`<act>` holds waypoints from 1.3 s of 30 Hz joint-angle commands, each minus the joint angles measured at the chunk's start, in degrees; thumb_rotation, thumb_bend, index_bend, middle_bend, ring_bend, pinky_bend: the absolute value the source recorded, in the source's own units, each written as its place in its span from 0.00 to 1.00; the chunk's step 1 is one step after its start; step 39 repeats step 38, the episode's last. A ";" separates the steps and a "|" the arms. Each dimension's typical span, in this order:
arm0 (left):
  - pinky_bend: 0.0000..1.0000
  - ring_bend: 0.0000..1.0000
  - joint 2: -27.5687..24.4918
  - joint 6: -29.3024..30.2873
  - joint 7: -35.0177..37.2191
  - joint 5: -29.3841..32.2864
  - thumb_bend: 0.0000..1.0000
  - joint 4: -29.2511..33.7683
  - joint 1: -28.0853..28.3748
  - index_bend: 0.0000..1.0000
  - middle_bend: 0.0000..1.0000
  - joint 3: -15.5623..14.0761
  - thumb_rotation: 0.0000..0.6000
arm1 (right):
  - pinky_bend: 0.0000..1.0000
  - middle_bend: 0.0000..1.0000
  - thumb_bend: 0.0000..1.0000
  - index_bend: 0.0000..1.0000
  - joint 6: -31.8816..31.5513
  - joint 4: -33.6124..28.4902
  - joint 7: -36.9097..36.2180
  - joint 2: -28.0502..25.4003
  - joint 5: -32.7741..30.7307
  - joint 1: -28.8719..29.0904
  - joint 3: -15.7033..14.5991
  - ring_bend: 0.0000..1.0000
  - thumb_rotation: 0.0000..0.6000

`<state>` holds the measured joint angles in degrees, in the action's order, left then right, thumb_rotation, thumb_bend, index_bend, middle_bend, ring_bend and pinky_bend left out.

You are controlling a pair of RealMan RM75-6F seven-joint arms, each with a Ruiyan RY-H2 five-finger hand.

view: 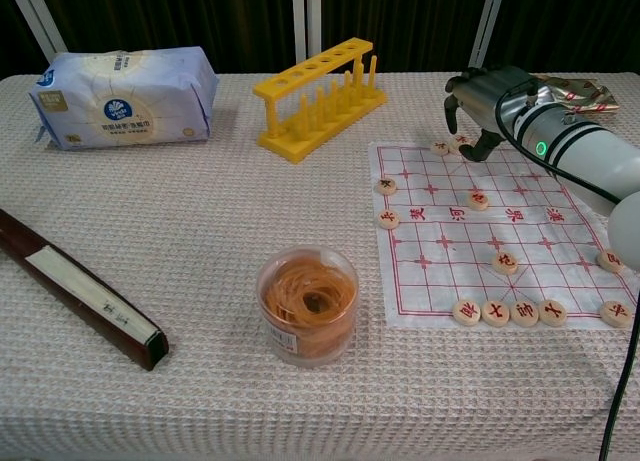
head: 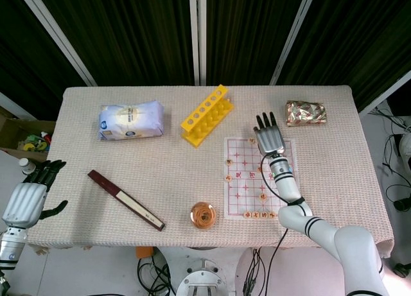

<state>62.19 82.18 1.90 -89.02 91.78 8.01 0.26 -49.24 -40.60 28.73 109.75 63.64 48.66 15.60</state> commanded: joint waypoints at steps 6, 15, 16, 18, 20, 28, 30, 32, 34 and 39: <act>0.28 0.06 -0.08 0.16 0.06 -0.04 0.22 0.05 -0.09 0.10 0.10 -0.02 1.00 | 0.00 0.10 0.36 0.35 -0.49 -1.42 -1.07 -0.65 0.62 -0.33 -0.20 0.00 1.00; 0.28 0.06 -0.22 1.74 0.28 -0.79 0.22 -0.07 -0.69 0.10 0.10 -0.06 1.00 | 0.00 0.02 0.33 0.07 -18.50 -23.18 -3.96 -15.74 11.07 -12.38 -8.00 0.00 1.00; 0.28 0.06 -0.09 2.34 0.18 -1.33 0.22 -0.16 -0.78 0.10 0.10 -0.05 1.00 | 0.00 0.01 0.33 0.05 -20.48 -26.13 -4.01 -18.25 11.82 -14.33 -9.12 0.00 1.00; 0.28 0.06 0.27 3.38 0.33 -2.44 0.22 -0.41 -0.99 0.10 0.10 -0.20 1.00 | 0.00 0.00 0.33 0.03 -25.14 -31.88 -6.10 -23.81 13.45 -18.70 -11.15 0.00 1.00; 0.28 0.06 0.50 3.39 0.13 -2.64 0.22 -0.51 -0.99 0.10 0.10 -0.29 1.00 | 0.00 0.00 0.33 0.03 -29.18 -35.34 -9.64 -28.38 14.32 -23.05 -12.90 0.00 1.00; 0.28 0.06 1.06 1.27 -1.31 -0.29 0.22 -0.15 -0.26 0.10 0.10 0.45 1.00 | 0.00 0.00 0.30 0.00 -31.32 -39.43 -26.14 -42.07 15.53 -33.21 -19.14 0.00 1.00; 0.28 0.06 1.18 0.97 -1.63 0.11 0.22 -0.14 -0.13 0.10 0.10 0.61 1.00 | 0.00 0.00 0.30 0.00 -32.90 -38.76 -27.51 -43.32 16.03 -34.90 -19.33 0.00 1.00; 0.28 0.06 1.28 1.01 -1.65 0.39 0.22 -0.14 -0.12 0.10 0.10 0.80 1.00 | 0.00 0.00 0.30 0.00 -34.94 -38.03 -27.14 -43.75 16.91 -36.39 -19.37 0.00 1.00; 0.28 0.06 1.72 1.67 -1.25 0.47 0.22 -0.44 -0.18 0.10 0.10 1.23 1.00 | 0.00 0.00 0.30 0.00 -35.97 -37.81 -26.70 -43.97 17.50 -37.39 -19.33 0.00 1.00; 0.28 0.06 2.04 2.10 -1.03 0.75 0.22 -0.99 -0.37 0.10 0.10 1.43 1.00 | 0.00 0.00 0.30 0.00 -35.95 -37.40 -27.09 -44.07 18.37 -37.96 -18.82 0.00 1.00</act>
